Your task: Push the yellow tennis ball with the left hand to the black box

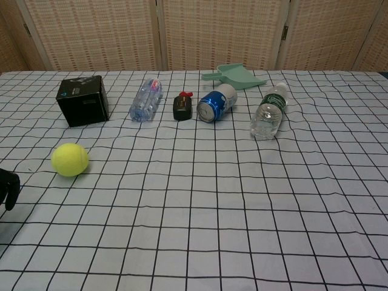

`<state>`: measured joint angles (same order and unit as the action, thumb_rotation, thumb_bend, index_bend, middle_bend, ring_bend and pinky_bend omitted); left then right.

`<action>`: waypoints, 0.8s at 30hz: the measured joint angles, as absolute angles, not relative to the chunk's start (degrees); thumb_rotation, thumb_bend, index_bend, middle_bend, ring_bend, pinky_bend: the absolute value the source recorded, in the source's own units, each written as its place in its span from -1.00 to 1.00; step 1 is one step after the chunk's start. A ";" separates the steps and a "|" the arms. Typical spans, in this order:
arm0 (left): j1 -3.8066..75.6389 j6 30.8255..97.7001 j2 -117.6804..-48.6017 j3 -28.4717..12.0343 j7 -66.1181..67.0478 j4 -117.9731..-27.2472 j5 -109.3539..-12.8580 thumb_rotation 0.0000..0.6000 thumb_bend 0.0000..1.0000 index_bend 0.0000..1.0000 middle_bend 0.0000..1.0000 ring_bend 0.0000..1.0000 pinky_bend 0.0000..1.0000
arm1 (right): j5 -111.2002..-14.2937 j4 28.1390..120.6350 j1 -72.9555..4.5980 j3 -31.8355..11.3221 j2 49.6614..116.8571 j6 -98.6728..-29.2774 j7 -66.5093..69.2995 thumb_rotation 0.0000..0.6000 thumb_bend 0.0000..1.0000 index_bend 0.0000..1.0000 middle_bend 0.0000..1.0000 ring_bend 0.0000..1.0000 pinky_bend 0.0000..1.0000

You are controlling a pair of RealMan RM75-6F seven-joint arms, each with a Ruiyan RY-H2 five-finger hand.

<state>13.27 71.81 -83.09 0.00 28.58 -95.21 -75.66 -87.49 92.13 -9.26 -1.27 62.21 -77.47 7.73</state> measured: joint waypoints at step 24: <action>17.68 74.70 -97.65 -7.87 43.20 -94.01 -59.52 1.00 0.62 0.13 0.30 0.26 0.81 | -87.74 92.14 -9.33 -1.13 62.01 -77.36 8.22 1.00 -0.58 -0.91 -1.00 -1.00 -0.66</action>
<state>17.68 74.70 -97.65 -7.87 43.20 -94.01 -59.52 -87.74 92.14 -9.33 -1.13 62.01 -77.36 8.22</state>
